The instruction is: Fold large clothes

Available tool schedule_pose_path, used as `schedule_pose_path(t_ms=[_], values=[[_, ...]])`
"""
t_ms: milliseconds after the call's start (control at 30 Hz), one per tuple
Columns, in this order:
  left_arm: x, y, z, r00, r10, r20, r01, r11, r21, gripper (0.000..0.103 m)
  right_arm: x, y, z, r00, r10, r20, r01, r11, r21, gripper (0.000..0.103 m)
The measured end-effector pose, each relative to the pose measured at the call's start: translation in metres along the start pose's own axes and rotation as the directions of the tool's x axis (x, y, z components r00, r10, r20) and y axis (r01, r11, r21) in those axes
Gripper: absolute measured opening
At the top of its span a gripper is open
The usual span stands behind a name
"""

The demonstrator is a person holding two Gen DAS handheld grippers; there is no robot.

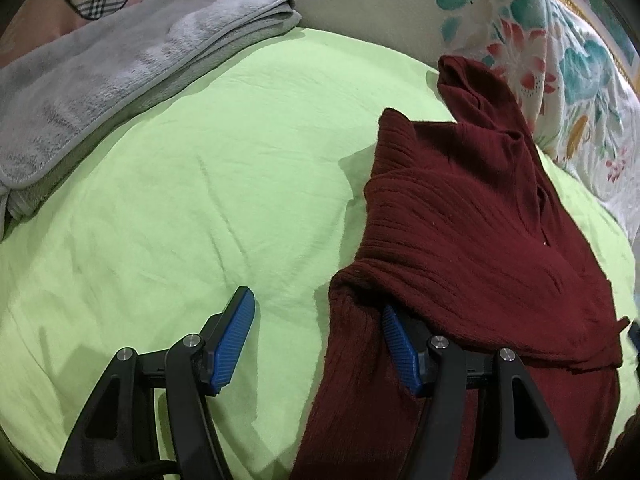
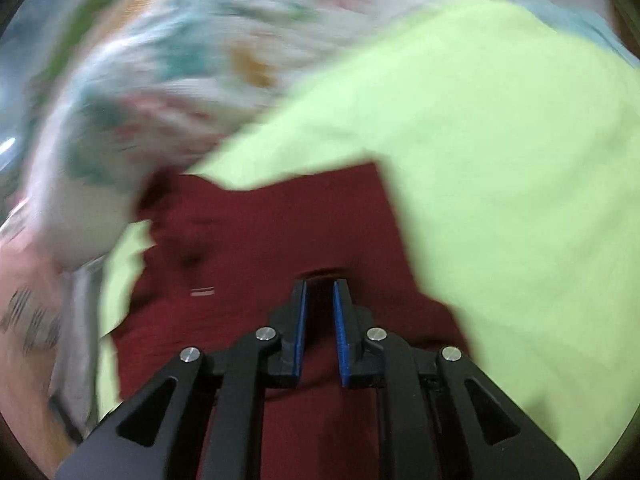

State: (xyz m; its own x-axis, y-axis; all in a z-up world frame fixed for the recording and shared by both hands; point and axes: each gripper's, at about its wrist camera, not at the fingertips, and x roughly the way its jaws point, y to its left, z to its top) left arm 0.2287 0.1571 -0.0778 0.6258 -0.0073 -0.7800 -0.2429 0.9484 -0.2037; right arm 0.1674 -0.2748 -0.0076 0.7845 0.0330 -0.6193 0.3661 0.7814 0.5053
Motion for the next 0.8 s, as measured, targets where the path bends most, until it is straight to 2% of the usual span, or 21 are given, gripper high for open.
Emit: schedule_pose_path(t_ms=[33, 67, 100, 133, 200, 333, 400, 533, 567, 600, 633, 667, 700, 733, 800], values=[[0.0, 0.001, 0.0, 1.0, -0.003, 0.003, 0.003, 1.0, -0.003, 0.065, 0.008, 0.028, 0.0, 0.996, 0.077, -0.044, -0.08, 0.993, -0.084, 0.035], [0.0, 0.0, 0.0, 1.0, -0.003, 0.004, 0.003, 1.0, -0.002, 0.065, 0.019, 0.049, 0.0, 0.982, 0.152, -0.109, -0.165, 0.978, -0.129, 0.059], [0.0, 0.0, 0.0, 1.0, -0.002, 0.005, 0.002, 1.0, -0.001, 0.065, 0.034, 0.072, -0.002, 0.956, 0.229, -0.185, -0.258, 0.953, -0.157, 0.066], [0.0, 0.0, -0.001, 1.0, -0.002, 0.006, 0.002, 1.0, 0.003, 0.065, 0.052, 0.097, -0.005, 0.919, 0.295, -0.261, -0.347, 0.92, -0.181, 0.07], [-0.001, 0.0, -0.002, 1.0, -0.004, 0.009, 0.004, 1.0, 0.01, 0.065, 0.092, 0.147, -0.011, 0.849, 0.354, -0.392, -0.469, 0.848, -0.249, 0.07], [0.0, 0.001, -0.002, 0.999, -0.03, 0.017, 0.03, 1.0, 0.006, 0.066, 0.158, 0.231, -0.023, 0.77, 0.336, -0.543, -0.554, 0.773, -0.308, 0.07], [0.0, 0.002, -0.002, 0.999, -0.041, 0.021, 0.041, 0.999, 0.002, 0.066, 0.182, 0.262, -0.032, 0.752, 0.31, -0.581, -0.573, 0.743, -0.345, 0.07], [0.002, 0.0, -0.004, 0.999, -0.046, 0.026, 0.045, 0.999, 0.01, 0.068, 0.229, 0.312, -0.06, 0.719, 0.185, -0.67, -0.591, 0.67, -0.449, 0.07], [0.002, 0.0, -0.004, 0.999, -0.045, 0.026, 0.045, 0.999, 0.013, 0.068, 0.234, 0.317, -0.068, 0.722, 0.148, -0.676, -0.584, 0.654, -0.481, 0.061], [0.002, -0.001, -0.003, 0.999, -0.045, 0.027, 0.045, 0.999, 0.015, 0.067, 0.24, 0.323, -0.075, 0.734, 0.11, -0.67, -0.568, 0.642, -0.516, 0.046], [0.003, -0.001, -0.003, 0.999, -0.043, 0.029, 0.043, 0.999, 0.017, 0.066, 0.247, 0.327, -0.08, 0.735, 0.086, -0.673, -0.561, 0.635, -0.531, 0.008], [0.002, -0.001, -0.004, 0.999, -0.036, 0.033, 0.035, 0.999, 0.018, 0.057, 0.251, 0.33, -0.081, 0.724, 0.09, -0.684, -0.569, 0.639, -0.518, 0.007], [0.003, -0.002, -0.004, 0.999, -0.028, 0.039, 0.027, 0.999, 0.018, 0.046, 0.253, 0.332, -0.079, 0.726, 0.121, -0.677, -0.575, 0.647, -0.501, 0.007], [0.003, -0.002, -0.004, 0.998, -0.037, 0.041, 0.036, 0.999, 0.016, 0.043, 0.252, 0.333, -0.073, 0.737, 0.172, -0.654, -0.579, 0.66, -0.478, 0.007], [0.002, -0.001, -0.005, 0.998, -0.05, 0.045, 0.05, 0.999, 0.006, 0.029, 0.254, 0.326, -0.058, 0.719, 0.296, -0.629, -0.607, 0.707, -0.361, 0.007]])
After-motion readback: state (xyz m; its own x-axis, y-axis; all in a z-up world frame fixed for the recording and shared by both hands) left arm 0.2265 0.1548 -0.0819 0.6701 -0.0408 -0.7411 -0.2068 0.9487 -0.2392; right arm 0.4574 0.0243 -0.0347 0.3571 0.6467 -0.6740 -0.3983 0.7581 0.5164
